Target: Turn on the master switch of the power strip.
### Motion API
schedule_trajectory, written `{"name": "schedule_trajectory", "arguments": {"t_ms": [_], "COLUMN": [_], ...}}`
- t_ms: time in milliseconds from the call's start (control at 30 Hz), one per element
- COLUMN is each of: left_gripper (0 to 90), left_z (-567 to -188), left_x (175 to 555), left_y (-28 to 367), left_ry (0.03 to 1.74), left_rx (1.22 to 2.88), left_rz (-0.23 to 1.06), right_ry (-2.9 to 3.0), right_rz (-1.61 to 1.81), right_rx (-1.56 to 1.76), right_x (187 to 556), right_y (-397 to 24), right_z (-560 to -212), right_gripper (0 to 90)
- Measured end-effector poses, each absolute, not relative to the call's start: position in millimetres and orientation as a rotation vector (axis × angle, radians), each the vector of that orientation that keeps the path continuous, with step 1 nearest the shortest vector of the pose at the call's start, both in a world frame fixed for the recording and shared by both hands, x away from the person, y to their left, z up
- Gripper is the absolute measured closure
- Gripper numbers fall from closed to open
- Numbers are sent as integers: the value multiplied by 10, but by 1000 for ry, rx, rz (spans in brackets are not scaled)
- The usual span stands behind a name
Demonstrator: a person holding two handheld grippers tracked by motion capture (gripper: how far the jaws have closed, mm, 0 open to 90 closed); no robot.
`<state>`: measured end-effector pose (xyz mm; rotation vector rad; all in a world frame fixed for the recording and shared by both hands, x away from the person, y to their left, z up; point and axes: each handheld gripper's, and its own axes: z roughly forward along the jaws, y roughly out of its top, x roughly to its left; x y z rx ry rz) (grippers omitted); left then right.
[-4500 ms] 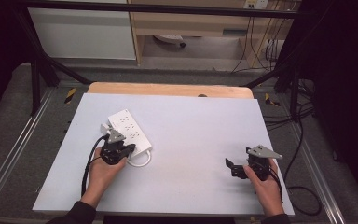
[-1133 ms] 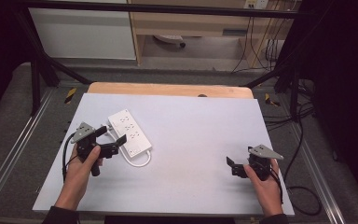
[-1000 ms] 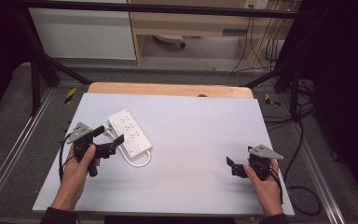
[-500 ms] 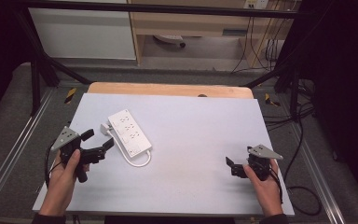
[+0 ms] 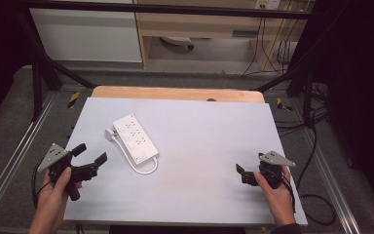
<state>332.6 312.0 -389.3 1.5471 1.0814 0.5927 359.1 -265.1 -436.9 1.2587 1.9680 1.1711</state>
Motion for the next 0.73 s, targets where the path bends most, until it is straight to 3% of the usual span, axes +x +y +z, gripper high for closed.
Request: {"name": "schedule_trajectory", "arguments": {"t_ms": [733], "left_gripper": [78], "left_z": [-4275], "left_x": [3256], "left_y": [3061], "left_ry": [1084], "left_rx": [1714], "left_rz": [548], "right_ry": [1984], "right_rz": [1015], "right_rx": [1391], "right_x": [3764], "right_y": [-2673], "right_z": [-4550], "right_gripper": [33]}}
